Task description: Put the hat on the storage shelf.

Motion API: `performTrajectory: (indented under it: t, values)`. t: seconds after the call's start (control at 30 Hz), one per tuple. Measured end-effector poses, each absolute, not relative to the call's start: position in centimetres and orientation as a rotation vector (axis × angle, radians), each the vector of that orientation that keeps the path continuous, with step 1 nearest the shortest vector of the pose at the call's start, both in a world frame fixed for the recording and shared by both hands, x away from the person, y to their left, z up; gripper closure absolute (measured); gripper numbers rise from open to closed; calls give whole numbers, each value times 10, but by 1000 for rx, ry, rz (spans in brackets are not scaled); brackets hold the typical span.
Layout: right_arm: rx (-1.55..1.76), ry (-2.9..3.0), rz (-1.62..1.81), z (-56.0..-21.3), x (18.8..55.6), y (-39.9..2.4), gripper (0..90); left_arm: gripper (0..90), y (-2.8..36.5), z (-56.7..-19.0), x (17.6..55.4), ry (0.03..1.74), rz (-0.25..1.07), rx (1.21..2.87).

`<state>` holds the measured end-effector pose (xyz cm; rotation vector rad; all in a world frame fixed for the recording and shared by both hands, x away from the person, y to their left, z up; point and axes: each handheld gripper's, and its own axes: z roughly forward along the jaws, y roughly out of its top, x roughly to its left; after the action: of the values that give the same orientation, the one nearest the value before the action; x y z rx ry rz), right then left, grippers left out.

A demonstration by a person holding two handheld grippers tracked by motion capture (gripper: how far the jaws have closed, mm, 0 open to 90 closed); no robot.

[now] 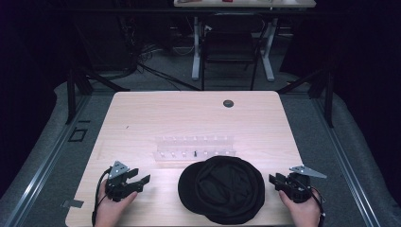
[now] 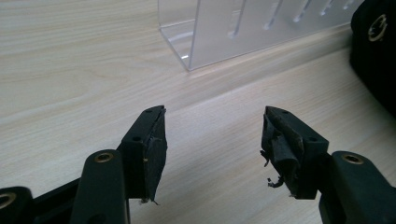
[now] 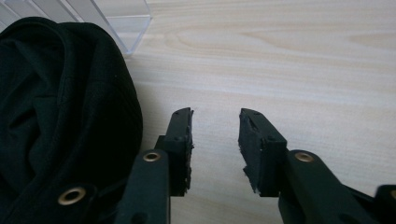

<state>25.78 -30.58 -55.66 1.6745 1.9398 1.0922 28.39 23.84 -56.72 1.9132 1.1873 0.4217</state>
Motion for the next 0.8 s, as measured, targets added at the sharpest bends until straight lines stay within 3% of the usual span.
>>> performTrajectory:
  t: [0.33, 0.8]
  values:
    - [1685, 1892, 1159, -553, 255, -310, 638, 466, 236, -566, 282, 1182, 441, 1934]
    - [1718, 1921, 1136, -548, 254, -301, 602, 465, 234, -563, 280, 1171, 434, 1927]
